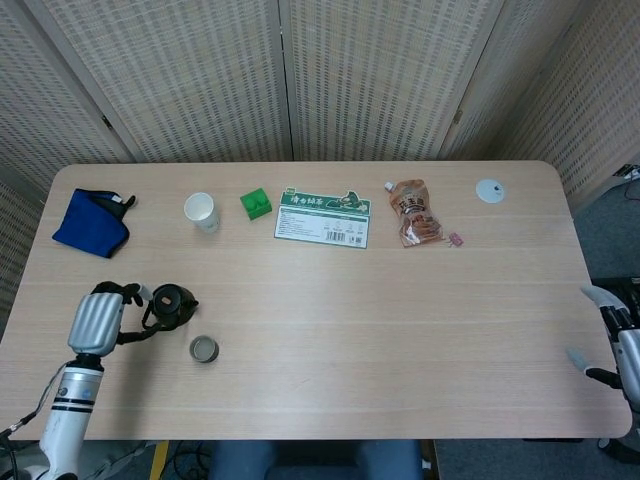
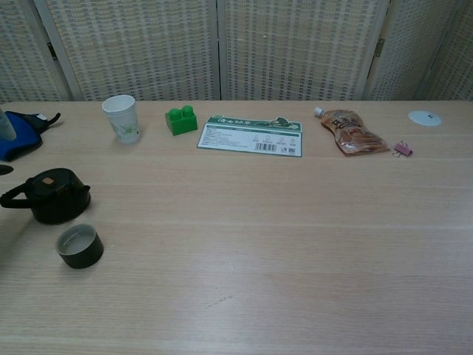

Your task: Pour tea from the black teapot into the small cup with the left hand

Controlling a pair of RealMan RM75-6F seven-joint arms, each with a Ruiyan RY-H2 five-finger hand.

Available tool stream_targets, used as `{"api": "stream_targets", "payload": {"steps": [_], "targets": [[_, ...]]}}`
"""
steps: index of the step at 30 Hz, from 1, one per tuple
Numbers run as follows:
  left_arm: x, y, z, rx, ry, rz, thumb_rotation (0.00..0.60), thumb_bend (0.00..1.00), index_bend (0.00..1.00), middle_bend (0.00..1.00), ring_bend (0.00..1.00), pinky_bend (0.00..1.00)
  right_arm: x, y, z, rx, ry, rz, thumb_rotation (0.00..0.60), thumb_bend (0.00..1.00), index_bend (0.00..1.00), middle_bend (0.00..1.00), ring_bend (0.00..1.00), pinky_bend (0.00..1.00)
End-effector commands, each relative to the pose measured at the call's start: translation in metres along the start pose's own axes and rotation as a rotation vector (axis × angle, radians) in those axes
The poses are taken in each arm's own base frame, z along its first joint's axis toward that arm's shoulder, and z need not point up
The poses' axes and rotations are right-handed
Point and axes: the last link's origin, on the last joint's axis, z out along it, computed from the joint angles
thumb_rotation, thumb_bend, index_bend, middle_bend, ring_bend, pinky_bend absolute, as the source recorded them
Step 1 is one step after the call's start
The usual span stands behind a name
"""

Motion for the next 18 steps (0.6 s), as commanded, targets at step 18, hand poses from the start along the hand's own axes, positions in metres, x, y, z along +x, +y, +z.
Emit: {"api": "stream_targets", "payload": {"steps": [18], "targets": [[0.019,-0.004,-0.071,0.026,0.054,0.057,0.578,0.16,0.45,0.5,0.46,0.27,-0.029,-0.032,-0.004,0.136,-0.098,0.024,0.6,0.18,0.28,0.3,0.14,0.15]]}}
